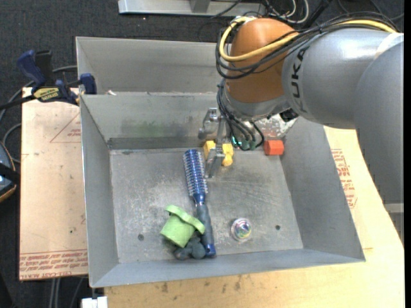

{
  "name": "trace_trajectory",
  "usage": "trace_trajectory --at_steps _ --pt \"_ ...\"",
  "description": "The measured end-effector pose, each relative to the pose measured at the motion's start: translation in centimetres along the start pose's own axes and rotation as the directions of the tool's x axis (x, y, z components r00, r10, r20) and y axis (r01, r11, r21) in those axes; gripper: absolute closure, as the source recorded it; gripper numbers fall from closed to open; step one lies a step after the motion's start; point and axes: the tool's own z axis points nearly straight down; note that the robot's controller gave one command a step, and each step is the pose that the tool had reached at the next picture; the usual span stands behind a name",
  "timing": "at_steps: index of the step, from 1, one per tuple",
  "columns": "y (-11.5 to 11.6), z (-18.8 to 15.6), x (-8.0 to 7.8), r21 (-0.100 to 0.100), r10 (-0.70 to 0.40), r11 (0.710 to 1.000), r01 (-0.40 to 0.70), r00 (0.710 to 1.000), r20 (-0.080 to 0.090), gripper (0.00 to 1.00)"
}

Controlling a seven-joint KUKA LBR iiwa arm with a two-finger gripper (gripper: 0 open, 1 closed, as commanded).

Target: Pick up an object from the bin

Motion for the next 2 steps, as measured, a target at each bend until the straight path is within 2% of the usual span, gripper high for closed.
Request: trace_trajectory --at_steps 1,2 --pt "-0.5 7.6 6.7 0.001 -0.124 0.992 0.124 0.992 -0.002 0.00" --pt "3.4 1.8 13.6 0.002 -0.481 0.876 0.481 0.876 0.007 0.00"
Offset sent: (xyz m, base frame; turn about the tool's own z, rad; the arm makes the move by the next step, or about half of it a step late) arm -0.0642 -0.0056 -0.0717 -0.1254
